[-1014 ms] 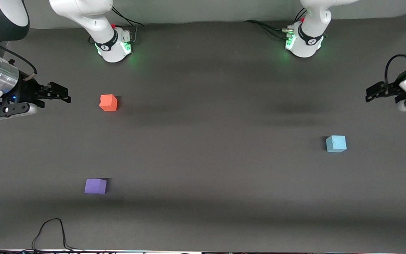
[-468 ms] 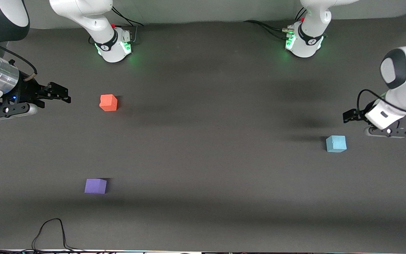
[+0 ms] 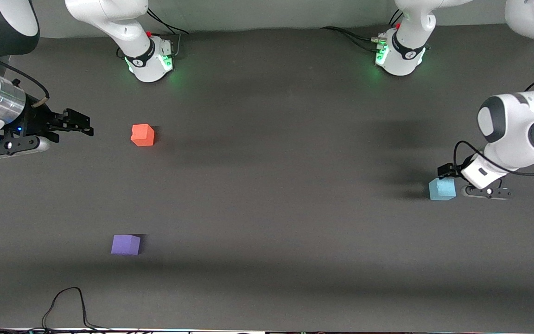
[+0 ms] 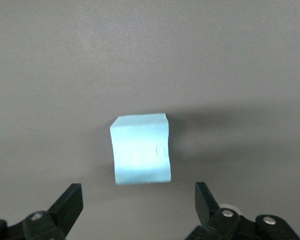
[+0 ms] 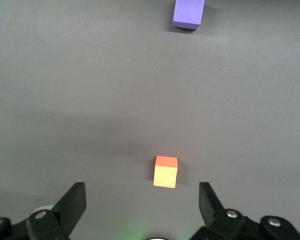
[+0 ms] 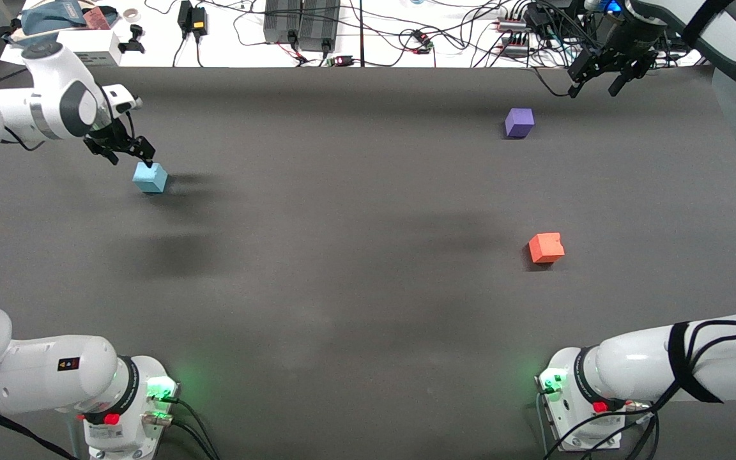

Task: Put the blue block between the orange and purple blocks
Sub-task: 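Lower the left gripper onto the light blue cube and close it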

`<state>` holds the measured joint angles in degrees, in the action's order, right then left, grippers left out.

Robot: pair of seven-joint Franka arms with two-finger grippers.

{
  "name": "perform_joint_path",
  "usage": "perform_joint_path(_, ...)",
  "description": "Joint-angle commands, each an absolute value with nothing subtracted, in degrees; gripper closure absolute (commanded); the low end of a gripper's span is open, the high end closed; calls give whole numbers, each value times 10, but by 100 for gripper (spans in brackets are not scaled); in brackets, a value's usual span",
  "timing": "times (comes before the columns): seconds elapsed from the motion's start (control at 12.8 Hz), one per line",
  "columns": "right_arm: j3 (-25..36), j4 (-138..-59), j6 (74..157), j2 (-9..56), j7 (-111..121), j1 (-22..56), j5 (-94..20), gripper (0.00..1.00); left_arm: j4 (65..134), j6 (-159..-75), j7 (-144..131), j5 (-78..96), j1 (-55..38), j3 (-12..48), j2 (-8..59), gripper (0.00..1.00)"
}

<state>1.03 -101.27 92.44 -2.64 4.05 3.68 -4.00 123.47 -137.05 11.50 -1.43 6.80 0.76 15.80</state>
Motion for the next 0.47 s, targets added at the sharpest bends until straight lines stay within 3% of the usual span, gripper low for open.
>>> perform_joint_path(0.0, 11, -1019, 933, -27, 40, 40, -38, 0, 1237, -1417, 136, -19, 68, 6, 191, 0)
perform_joint_path(0.39, 11, -1020, 940, -21, 40, 40, -38, 0, 1237, -1449, 137, -19, 68, 6, 236, 0)
